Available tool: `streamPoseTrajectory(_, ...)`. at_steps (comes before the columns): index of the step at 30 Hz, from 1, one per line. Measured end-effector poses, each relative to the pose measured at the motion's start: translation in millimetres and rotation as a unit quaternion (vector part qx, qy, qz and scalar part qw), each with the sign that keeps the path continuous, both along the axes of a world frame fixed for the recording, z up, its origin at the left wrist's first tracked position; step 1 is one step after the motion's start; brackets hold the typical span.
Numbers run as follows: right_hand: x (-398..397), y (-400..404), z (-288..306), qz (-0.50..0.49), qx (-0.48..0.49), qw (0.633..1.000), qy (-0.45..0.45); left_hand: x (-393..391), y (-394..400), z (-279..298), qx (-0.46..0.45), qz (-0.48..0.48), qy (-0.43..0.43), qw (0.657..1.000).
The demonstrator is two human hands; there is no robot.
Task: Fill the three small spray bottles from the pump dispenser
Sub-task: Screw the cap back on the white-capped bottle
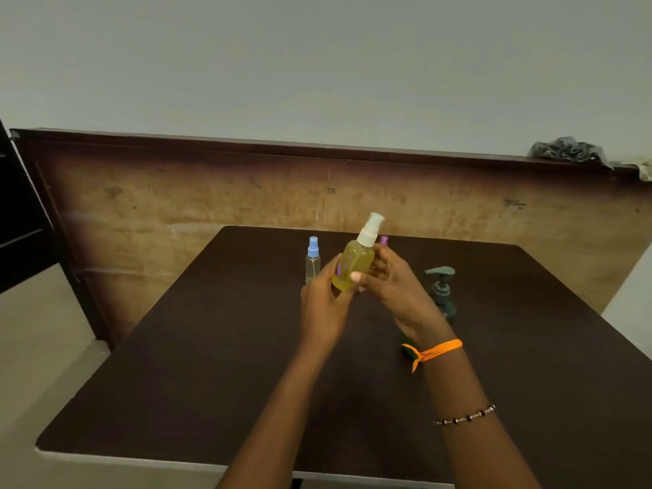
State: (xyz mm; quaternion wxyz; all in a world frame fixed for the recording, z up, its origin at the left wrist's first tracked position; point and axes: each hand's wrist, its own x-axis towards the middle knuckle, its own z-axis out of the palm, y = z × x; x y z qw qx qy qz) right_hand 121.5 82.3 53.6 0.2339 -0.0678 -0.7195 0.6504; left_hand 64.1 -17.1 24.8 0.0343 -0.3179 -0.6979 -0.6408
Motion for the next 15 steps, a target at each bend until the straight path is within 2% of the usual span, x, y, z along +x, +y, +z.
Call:
streamPoseTrajectory(5,-48,16,-43,-0.126,0.046,0.990,-0.035,-46,10,-31,-0.079,-0.037,-0.074,0.993)
streamPoseTrajectory(10,-101,41,-88,-0.250,0.060,0.961,-0.106,-92,22,-62,-0.125,0.041,-0.106,0.986)
streamPoseTrajectory(15,-142,56,-106,-0.282,0.093,0.948,-0.112,-122,33,-77,-0.142,0.087,-0.105,0.980)
